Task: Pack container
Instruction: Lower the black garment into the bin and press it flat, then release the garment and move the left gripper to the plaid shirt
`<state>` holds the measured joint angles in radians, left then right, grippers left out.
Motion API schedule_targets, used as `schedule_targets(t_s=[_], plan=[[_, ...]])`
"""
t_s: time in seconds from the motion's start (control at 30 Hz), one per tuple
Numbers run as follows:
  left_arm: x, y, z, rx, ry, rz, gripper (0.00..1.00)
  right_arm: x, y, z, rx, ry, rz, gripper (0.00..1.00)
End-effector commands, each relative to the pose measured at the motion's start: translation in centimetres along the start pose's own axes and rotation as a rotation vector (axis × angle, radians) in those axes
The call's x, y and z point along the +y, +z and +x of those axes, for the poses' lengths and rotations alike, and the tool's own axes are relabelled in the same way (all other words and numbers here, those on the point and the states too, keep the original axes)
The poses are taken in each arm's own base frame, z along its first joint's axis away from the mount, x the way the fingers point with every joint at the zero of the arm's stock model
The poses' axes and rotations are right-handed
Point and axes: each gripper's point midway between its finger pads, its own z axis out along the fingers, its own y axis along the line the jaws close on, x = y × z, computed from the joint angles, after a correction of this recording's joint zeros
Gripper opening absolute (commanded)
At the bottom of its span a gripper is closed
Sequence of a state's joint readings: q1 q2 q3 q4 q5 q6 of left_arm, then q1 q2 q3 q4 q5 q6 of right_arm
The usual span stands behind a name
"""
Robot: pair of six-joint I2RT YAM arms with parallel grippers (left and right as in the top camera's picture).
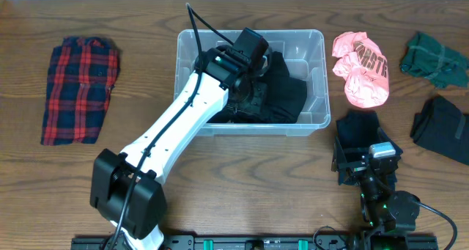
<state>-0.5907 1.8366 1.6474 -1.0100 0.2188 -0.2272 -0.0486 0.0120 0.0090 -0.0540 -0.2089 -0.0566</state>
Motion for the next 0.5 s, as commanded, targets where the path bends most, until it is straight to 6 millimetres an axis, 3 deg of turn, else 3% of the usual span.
schedule_targets(t_s=[0.0,0.23,0.37,0.47], plan=[[-0.6,1.5,0.2,0.044,0.015,0.03,0.19,-0.3,0.0,0.1,0.001,-0.011,0.011,0.99],[-0.7,5.3,0.8,0.122,0.015,0.029,0.19,-0.3,0.0,0.1,0.001,-0.011,0.011,0.99],[-0.3,7.7,-0.3,0.105,0.017,0.017,0.14,-0.3,0.0,0.1,0.001,-0.011,0.011,0.99],[0.2,8.4,-1.1,0.076,0.016,-0.005,0.13,-0.3,0.0,0.1,0.001,-0.011,0.011,0.99]])
